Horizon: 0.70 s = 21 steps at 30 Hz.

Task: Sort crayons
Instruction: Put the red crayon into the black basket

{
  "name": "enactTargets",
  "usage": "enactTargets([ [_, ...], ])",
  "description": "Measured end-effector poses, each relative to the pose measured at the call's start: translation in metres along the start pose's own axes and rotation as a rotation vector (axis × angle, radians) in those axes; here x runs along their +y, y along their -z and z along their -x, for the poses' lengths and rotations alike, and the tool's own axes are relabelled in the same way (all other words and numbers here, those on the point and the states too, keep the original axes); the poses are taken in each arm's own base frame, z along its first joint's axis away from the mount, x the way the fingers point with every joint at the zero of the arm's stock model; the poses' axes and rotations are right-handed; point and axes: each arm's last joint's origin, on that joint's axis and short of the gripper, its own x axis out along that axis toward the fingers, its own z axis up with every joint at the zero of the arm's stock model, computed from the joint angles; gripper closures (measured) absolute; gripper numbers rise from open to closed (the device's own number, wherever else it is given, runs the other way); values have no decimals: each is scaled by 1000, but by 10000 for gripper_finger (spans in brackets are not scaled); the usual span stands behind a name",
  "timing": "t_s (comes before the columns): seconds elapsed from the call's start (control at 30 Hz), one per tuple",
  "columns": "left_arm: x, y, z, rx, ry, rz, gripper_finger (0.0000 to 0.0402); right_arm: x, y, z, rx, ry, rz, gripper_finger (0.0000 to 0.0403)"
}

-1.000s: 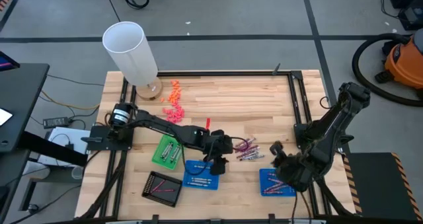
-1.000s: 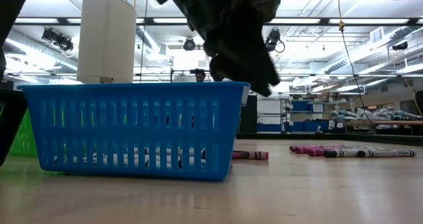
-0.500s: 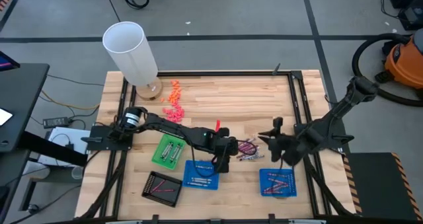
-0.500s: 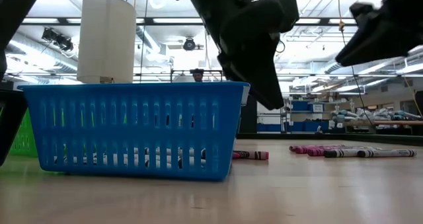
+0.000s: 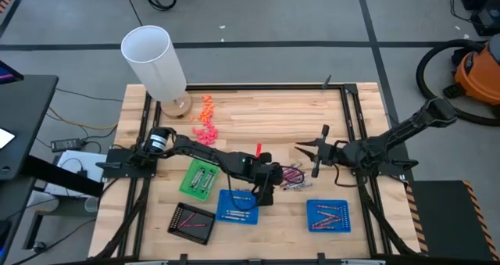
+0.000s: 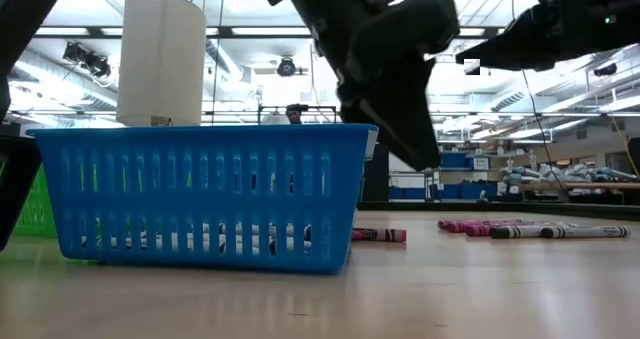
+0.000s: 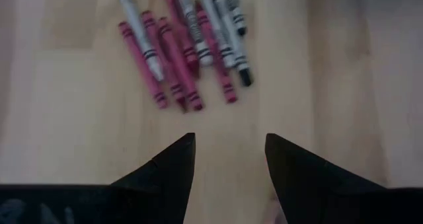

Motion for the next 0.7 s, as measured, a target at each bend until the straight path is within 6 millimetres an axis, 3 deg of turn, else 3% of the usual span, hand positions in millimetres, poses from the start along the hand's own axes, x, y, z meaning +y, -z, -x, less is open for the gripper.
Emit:
enactTargets([
  [0.57, 2, 0, -4, 5, 18, 168, 208, -15, 4, -14, 0, 112, -83, 331],
  [0.7, -1, -1, -1, 6, 20, 189, 208, -14, 2, -14, -26, 51, -30, 331],
])
